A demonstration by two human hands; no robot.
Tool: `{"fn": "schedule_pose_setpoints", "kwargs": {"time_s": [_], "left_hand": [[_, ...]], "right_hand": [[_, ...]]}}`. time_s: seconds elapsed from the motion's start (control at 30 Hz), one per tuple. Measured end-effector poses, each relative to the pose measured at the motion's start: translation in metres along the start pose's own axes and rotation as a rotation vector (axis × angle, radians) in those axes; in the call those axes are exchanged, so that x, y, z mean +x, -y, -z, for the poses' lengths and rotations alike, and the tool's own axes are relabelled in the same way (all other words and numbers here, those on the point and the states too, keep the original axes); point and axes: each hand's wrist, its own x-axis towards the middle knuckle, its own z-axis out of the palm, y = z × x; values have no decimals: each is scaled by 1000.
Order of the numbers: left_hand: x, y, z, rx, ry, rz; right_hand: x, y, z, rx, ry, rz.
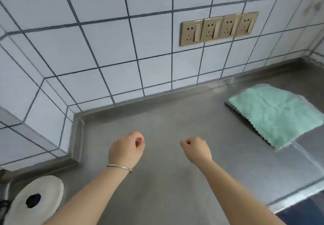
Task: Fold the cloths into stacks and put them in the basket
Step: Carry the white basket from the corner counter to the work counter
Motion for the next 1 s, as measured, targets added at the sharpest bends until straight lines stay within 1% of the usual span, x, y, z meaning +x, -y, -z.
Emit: {"fn": "schedule_pose_setpoints", "kwargs": {"time_s": [0.13, 0.27, 0.43, 0.63, 0.83, 0.9, 1.0], "left_hand": [[2, 16, 16, -26, 28, -97], [-5, 9, 24, -100, 55, -218], [-24, -3, 24, -156, 67, -302], [-49, -1, 37, -218, 73, -441], [-86, 15, 46, -295, 164, -640], [-111, 12, 50, -322, 224, -746], [-153, 3, 56, -331, 305, -882]], "right_hand": [[-33, 9, -8, 41, -71, -65], [-61, 12, 2, 80, -173, -82], [-87, 7, 7, 99, -240, -95], [-130, 9, -5, 122, -349, -126], [-202, 14, -43, 130, -545, -191], [-242, 8, -54, 140, -650, -266], [-300, -8, -61, 152, -757, -360]]}}
